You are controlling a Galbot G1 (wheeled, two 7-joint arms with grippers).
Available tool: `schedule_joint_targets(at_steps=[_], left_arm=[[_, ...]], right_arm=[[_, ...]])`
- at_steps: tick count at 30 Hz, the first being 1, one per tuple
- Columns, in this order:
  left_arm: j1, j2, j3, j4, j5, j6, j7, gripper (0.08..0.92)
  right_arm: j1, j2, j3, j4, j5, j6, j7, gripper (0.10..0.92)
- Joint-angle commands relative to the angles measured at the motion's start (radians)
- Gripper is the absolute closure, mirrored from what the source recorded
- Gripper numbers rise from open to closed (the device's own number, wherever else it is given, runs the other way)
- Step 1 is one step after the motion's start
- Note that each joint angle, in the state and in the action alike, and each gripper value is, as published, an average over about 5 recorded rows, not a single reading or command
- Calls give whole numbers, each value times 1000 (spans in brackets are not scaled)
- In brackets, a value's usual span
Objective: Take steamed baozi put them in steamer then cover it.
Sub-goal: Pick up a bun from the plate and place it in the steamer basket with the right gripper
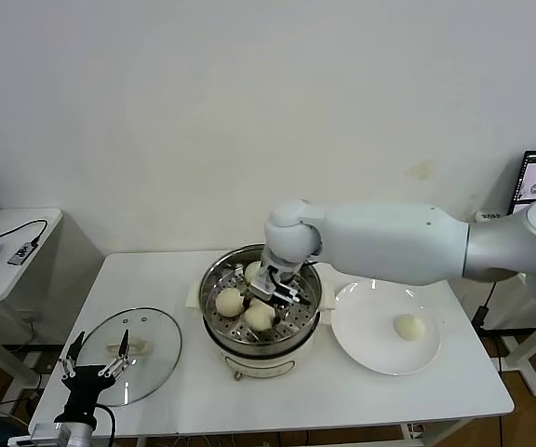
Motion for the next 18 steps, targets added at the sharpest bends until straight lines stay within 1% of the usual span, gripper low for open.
schedule_joint_targets(at_steps=[1,5,10,13,16,18], left_arm=[[0,2,-1,1,0,-1,0,177],[0,2,-2,1,0,-2,0,177],[0,2,0,2,0,-3,0,177],[-1,3,0,0,0,-3,0,177],[-1,5,-1,-2,0,-2,0,177],[-1,9,-2,-1,0,-2,1,177]], right_arm=[[-10,11,-12,4,-31,45,-1,381],[-10,8,-12,-2,-34,58,4,368],[-4,6,1,-8,-23,72,30,254],[10,-5,17,-12,-13,73,32,212],[32,-34,38,-4,12,48,16,204],[50,-66,64,5,26,4,-10,203]])
